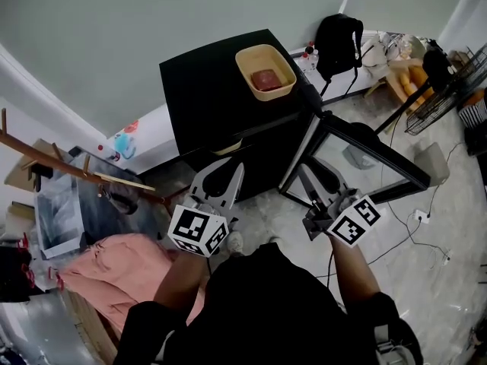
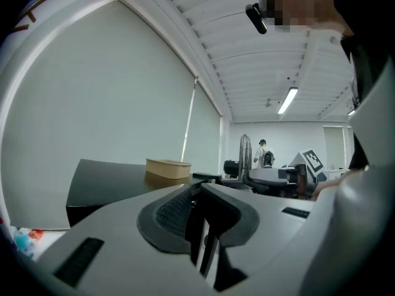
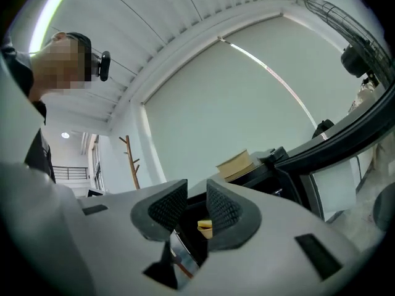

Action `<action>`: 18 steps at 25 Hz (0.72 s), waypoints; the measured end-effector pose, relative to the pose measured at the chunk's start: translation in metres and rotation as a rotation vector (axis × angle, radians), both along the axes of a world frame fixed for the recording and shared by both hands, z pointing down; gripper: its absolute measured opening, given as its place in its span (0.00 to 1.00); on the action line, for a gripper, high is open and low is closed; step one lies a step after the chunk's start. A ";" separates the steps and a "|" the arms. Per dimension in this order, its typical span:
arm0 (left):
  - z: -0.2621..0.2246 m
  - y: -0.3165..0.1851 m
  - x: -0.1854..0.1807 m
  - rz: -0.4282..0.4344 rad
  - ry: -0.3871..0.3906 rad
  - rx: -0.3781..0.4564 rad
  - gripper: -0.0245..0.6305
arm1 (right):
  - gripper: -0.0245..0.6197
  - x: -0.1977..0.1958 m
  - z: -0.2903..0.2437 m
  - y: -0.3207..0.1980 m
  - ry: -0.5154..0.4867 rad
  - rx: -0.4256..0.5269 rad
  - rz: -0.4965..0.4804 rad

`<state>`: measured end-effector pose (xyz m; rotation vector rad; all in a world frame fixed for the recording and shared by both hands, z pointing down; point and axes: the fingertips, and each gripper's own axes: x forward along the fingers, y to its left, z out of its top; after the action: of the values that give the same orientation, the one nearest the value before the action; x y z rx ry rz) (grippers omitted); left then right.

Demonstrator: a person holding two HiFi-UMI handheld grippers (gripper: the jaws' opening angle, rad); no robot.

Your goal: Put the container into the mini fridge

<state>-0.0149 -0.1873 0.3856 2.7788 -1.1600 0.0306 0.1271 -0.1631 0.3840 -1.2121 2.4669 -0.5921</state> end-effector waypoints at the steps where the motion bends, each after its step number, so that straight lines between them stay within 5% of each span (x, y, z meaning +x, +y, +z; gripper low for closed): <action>1: -0.003 0.000 0.002 0.006 -0.002 0.007 0.13 | 0.21 0.001 -0.001 0.000 -0.003 -0.004 0.000; 13: -0.053 -0.043 0.048 0.161 -0.185 0.138 0.13 | 0.20 0.005 -0.006 0.000 0.070 0.017 0.015; 18: -0.053 -0.077 0.063 0.185 -0.377 0.186 0.21 | 0.20 0.013 -0.009 0.000 0.091 0.024 0.035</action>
<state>0.0480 -0.2647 0.3327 3.1313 -1.0129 0.5093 0.1398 -0.1631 0.3753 -1.2974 2.5141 -0.5075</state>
